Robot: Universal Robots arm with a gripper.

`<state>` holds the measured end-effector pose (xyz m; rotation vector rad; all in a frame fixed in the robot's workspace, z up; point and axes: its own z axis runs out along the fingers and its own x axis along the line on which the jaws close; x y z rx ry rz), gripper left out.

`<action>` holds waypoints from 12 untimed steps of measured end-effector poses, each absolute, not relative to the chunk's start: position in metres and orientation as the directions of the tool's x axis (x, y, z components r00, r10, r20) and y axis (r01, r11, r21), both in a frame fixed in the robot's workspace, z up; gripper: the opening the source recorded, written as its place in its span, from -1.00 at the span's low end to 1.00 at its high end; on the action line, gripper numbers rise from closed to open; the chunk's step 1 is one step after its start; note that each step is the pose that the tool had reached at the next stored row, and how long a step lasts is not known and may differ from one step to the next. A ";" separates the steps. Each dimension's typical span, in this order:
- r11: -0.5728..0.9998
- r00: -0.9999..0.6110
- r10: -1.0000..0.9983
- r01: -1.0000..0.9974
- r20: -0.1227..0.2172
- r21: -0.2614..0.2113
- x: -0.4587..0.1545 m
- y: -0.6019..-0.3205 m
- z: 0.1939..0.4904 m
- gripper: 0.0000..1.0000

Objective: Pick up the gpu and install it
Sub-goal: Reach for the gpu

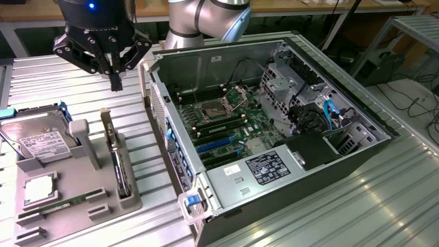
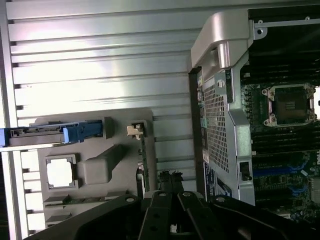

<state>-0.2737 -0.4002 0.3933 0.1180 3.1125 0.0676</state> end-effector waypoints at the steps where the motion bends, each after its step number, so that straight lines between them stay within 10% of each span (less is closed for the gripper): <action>1: 0.996 -0.997 0.076 0.075 -0.024 0.044 -0.275 -0.400 0.393 -0.79; 12: 0.996 -0.997 0.076 0.075 -0.024 0.044 -0.295 -0.401 0.393 -0.79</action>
